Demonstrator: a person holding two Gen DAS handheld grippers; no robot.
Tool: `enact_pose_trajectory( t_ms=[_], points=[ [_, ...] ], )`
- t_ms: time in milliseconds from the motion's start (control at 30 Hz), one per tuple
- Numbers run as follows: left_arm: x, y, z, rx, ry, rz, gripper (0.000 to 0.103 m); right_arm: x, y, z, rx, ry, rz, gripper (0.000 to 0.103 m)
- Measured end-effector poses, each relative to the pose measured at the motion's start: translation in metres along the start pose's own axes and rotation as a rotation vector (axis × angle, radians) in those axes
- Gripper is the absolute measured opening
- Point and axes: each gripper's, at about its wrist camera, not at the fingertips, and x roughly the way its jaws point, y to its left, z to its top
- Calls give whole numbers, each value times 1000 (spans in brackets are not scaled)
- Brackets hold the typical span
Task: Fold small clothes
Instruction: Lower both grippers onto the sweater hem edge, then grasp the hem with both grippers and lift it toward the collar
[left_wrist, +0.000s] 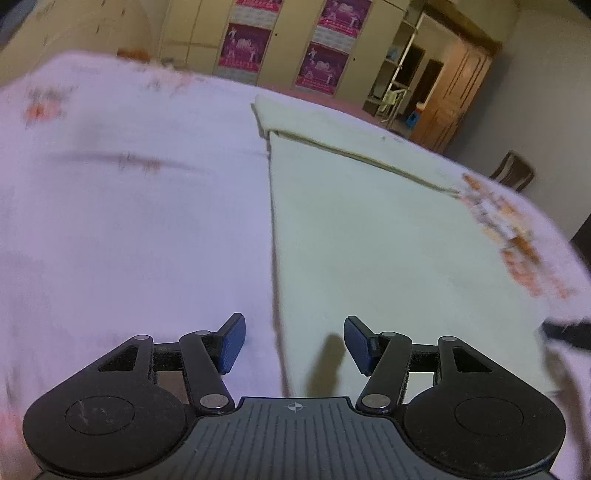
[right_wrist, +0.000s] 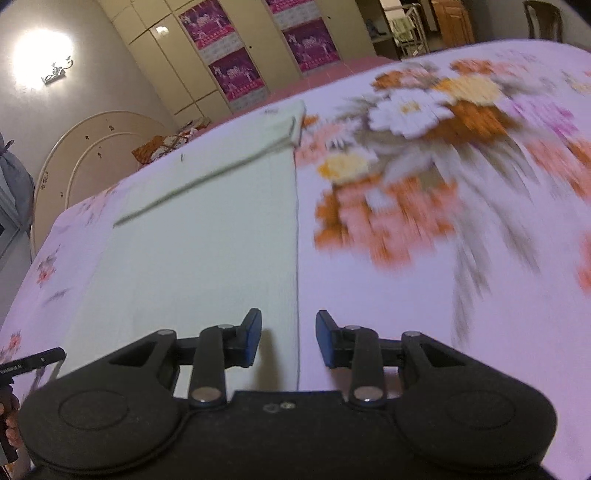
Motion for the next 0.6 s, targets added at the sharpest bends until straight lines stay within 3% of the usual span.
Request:
enact_pose_trajectory(
  t_ms=[233,367,400,467,600],
  points=[
    [-16,29,-38,-268,44,-269,59,-31,-16,-50,197,24,110,32],
    [-5,37,-42,-343,41,-336,58,-27,-19,-55,284,20,162,32],
    [0,39,-42,-363,41,-352,55,-24,-21,-54,312,19,176,32],
    [10,41,-42,-377,64,-362,38,-16,-20,-52,347,25,196,31],
    [17,36,-49,-361,71,-359,29,-6,-9,-50,325,47,201,25]
  ],
)
